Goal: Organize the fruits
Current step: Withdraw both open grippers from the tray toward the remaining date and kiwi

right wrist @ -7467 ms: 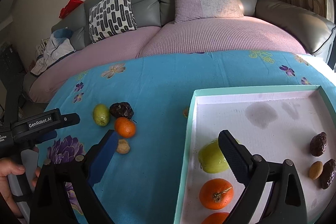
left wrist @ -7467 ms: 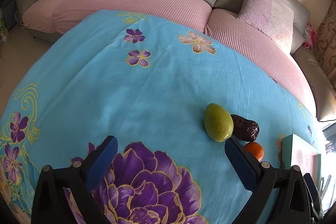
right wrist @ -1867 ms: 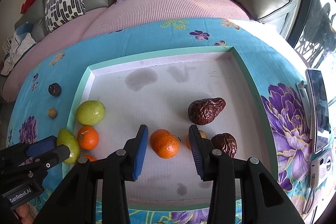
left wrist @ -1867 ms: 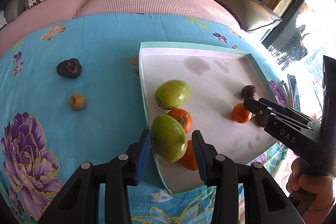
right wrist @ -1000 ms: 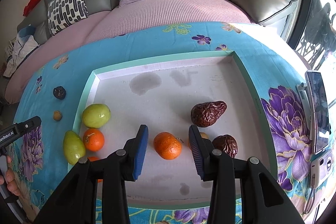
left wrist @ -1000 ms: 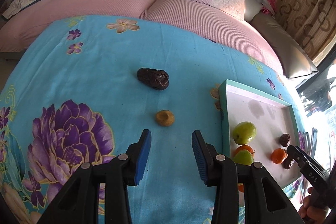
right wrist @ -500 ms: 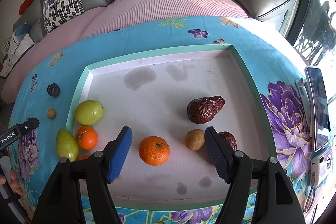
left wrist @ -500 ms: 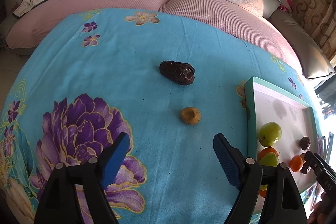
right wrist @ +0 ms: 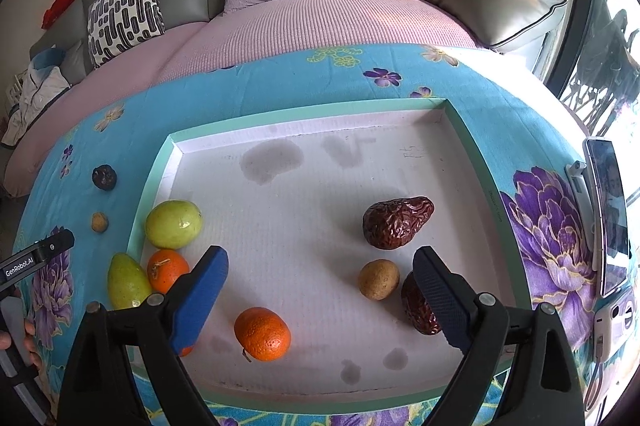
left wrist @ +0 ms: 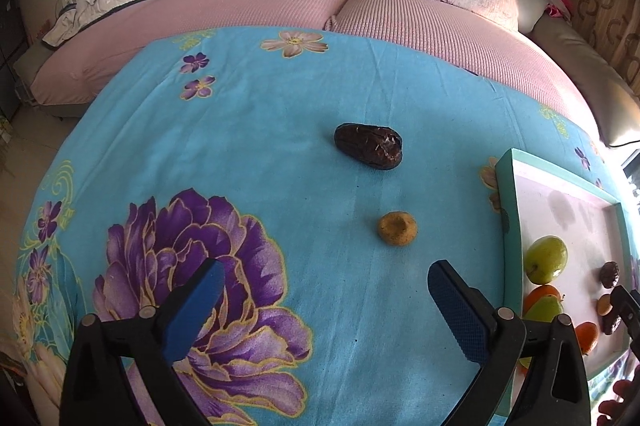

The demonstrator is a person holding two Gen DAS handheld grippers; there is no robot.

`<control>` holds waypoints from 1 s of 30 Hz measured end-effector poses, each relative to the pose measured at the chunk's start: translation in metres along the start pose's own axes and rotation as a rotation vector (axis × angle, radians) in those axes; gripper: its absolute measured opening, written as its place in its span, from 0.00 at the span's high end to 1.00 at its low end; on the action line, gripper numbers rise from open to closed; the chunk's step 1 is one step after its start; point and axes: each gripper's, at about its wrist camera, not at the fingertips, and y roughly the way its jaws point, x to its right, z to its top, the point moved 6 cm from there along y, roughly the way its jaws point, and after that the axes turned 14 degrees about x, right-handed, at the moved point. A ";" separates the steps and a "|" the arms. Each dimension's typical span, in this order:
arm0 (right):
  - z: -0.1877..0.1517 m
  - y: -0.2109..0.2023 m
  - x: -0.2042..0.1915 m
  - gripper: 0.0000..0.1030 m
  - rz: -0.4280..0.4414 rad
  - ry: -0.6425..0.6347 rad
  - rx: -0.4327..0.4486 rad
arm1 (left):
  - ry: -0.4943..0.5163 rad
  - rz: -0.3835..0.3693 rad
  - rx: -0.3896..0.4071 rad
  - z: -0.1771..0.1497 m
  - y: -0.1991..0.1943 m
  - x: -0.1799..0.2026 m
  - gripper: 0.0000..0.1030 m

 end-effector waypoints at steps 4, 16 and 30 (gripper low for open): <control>0.003 -0.001 -0.010 0.09 0.019 -0.041 0.006 | 0.010 0.008 0.010 0.001 -0.002 -0.001 0.00; 0.009 -0.008 -0.057 0.09 0.107 -0.128 0.050 | 0.034 0.069 0.076 0.013 -0.013 -0.016 0.00; 0.009 -0.004 -0.124 0.09 0.202 -0.187 0.057 | -0.040 0.117 0.107 0.027 -0.016 -0.051 0.00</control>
